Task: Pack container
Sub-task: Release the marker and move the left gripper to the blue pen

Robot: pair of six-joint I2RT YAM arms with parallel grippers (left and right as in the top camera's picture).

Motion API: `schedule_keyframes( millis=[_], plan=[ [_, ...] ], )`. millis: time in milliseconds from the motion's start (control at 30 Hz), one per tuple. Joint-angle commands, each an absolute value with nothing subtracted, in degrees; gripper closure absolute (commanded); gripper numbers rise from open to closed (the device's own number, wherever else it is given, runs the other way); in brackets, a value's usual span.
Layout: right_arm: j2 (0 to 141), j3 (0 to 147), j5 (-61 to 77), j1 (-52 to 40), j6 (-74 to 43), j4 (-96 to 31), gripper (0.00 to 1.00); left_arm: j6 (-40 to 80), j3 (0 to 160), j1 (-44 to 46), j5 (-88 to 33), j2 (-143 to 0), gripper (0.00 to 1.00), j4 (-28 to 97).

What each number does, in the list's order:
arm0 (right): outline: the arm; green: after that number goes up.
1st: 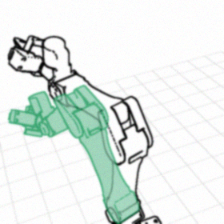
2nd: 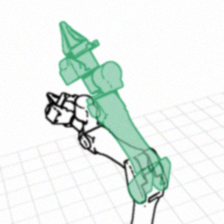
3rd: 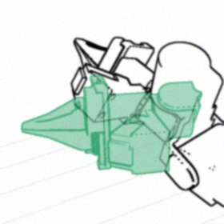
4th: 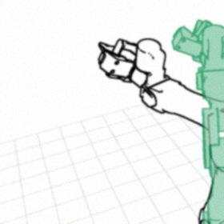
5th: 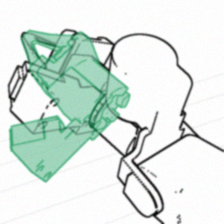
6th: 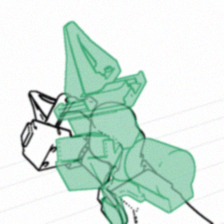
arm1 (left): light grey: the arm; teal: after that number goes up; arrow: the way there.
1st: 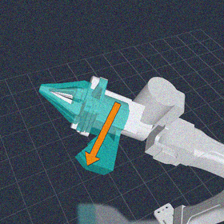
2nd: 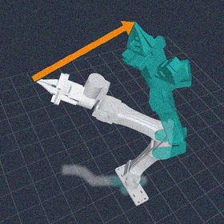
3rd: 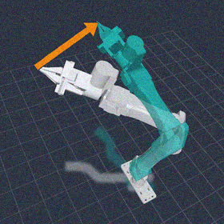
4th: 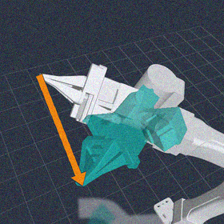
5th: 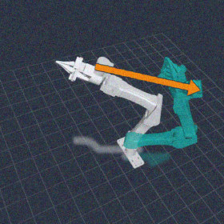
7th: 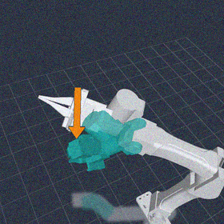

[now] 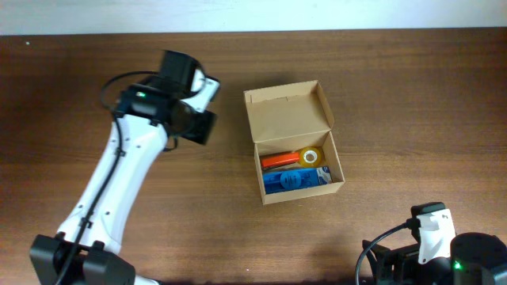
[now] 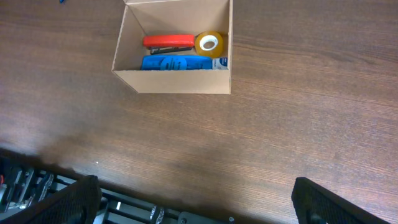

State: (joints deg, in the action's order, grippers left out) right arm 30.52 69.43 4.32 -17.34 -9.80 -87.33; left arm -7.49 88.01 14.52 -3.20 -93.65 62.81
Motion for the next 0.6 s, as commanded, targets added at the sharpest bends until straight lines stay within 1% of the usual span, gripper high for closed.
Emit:
schedule_keyframes(
  millis=[0,33,67,167,200,500,533,567],
  plan=[
    [30.30,70.04,3.81,-17.23,-9.21,-87.18,0.01,-5.54,85.97,9.80,-3.20,-93.23,0.48,62.67],
    [30.30,70.04,3.81,-17.23,-9.21,-87.18,0.01,-5.06,84.97,8.27,-3.20,-93.23,0.48,62.22],
    [30.30,70.04,3.81,-17.23,-9.21,-87.18,0.01,-1.58,82.63,5.74,-1.48,-93.25,0.48,60.23],
    [30.30,70.04,3.81,-17.23,-9.21,-87.18,0.01,5.65,78.19,3.03,4.75,-93.78,0.47,54.00],
    [30.30,70.04,3.81,-17.23,-9.21,-87.18,0.01,6.96,77.21,2.28,4.99,-94.78,0.47,51.33],
    [30.30,70.04,3.81,-17.23,-9.21,-87.18,0.01,7.70,76.82,-2.87,7.51,-109.69,0.46,34.50],
    [30.30,70.04,3.81,-17.23,-9.21,-87.18,0.01,7.68,76.82,-3.38,8.27,-110.67,0.46,32.64],
    [30.30,70.04,3.81,-17.23,-9.21,-87.18,0.01,7.57,76.82,-3.95,8.47,-111.72,0.41,30.57]
  ],
)
